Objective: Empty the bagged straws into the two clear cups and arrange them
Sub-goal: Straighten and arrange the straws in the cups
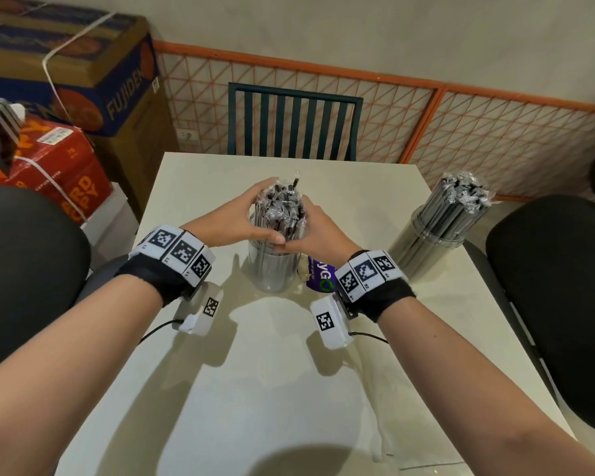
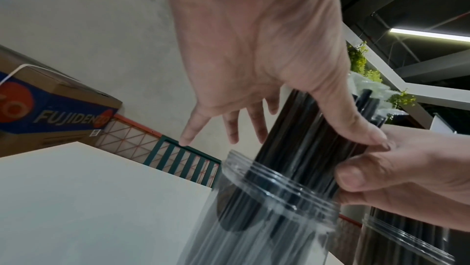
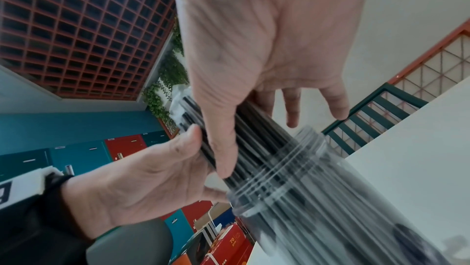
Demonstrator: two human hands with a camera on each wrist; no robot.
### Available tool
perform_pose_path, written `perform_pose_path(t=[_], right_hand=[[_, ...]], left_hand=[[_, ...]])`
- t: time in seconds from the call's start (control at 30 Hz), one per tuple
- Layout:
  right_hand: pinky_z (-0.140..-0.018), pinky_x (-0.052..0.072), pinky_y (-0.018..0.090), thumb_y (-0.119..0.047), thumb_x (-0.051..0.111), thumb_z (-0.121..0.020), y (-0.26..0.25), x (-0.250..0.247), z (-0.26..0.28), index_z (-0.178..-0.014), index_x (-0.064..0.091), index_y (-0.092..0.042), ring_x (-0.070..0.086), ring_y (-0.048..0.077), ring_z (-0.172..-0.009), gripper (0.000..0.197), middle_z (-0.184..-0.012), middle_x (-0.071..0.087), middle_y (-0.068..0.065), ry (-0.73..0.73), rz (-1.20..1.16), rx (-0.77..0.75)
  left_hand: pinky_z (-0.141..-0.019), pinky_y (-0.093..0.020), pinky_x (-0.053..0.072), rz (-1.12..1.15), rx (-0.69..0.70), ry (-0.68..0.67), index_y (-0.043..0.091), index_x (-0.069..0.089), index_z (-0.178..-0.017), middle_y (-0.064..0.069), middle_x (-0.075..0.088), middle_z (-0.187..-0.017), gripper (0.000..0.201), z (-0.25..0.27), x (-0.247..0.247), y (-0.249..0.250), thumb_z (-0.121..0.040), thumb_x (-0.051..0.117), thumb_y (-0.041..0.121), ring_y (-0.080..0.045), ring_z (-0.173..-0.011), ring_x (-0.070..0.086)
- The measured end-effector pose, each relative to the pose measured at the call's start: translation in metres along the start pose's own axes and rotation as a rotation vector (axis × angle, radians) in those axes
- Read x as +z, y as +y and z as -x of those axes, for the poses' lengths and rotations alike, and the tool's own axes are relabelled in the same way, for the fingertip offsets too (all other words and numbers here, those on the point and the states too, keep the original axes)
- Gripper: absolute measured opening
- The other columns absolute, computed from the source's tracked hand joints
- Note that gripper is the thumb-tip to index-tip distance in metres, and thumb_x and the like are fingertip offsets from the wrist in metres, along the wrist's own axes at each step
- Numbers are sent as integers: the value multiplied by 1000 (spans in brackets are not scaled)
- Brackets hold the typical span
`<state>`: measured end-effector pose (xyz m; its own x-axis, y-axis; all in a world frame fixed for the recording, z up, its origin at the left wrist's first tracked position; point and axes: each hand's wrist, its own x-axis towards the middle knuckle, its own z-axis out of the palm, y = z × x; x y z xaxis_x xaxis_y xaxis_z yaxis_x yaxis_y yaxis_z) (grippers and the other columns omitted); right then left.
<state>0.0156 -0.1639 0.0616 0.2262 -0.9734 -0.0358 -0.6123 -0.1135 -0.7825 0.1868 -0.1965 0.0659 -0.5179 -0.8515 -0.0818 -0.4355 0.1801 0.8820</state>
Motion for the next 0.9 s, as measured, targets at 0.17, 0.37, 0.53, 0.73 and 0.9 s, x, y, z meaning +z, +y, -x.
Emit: perform_pose_path(t=[0.17,0.37,0.53,0.73,0.9], right_hand=[[-94,48,36,-20,79,-72,-1,3,-2,-134,38,-11,56,23,-113,75,-126,58,11,63,-79,10],[-89,43,25,-22,79,-71,4,13,-2,-128,38,-6,51,22,-114,72,-128,48,11,296,-44,24],[-108,37,34,-17,84,-63,9,20,-4,-141,28,-9,40,22,-126,96,-135,35,9,311,-98,67],[-90,45,25,-13,72,-78,-3,13,-7,-135,42,-15,54,16,-112,65,-126,59,7,251,-205,66],[-82,43,14,-13,76,-74,-10,-9,-5,-131,47,-14,53,11,-108,64,-124,59,4,92,-146,-45]], left_hand=[[-99,-22,32,161,-70,-99,29,-1,-148,6,31,-136,129,-11,-1,3,-51,84,33,-7,-122,37],[-92,-11,39,216,-52,-211,35,-3,-147,10,27,-137,146,-21,-5,2,-33,86,50,-7,-125,36],[-104,-22,37,180,-43,-194,23,20,-145,5,42,-136,96,-28,-4,5,-69,76,6,-4,-120,47],[-88,-12,47,116,-1,-37,21,50,-115,6,61,-108,61,-26,-9,13,-64,82,21,10,-93,59],[-91,-20,45,122,71,93,20,44,-123,11,58,-113,72,-8,-8,14,-62,82,16,1,-107,55]])
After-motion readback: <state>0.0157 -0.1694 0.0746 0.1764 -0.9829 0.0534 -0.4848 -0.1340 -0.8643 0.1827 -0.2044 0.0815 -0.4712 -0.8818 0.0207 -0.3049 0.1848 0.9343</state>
